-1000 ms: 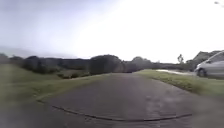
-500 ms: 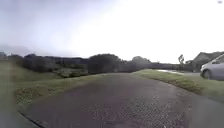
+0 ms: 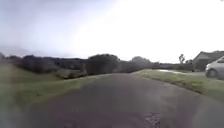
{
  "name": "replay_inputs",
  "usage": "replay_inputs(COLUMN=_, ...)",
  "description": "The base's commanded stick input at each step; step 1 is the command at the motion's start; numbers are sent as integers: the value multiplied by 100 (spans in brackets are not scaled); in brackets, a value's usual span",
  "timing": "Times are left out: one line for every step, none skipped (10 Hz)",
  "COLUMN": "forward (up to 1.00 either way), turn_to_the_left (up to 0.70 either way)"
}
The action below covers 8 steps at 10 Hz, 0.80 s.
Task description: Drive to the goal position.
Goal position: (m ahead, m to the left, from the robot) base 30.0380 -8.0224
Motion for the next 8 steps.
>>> replay_inputs(forward=100, turn_to_the_left=0)
replay_inputs(forward=100, turn_to_the_left=0)
replay_inputs(forward=100, turn_to_the_left=0)
replay_inputs(forward=100, turn_to_the_left=0)
replay_inputs(forward=100, turn_to_the_left=0)
replay_inputs(forward=100, turn_to_the_left=0)
replay_inputs(forward=100, turn_to_the_left=0)
replay_inputs(forward=100, turn_to_the_left=-27)
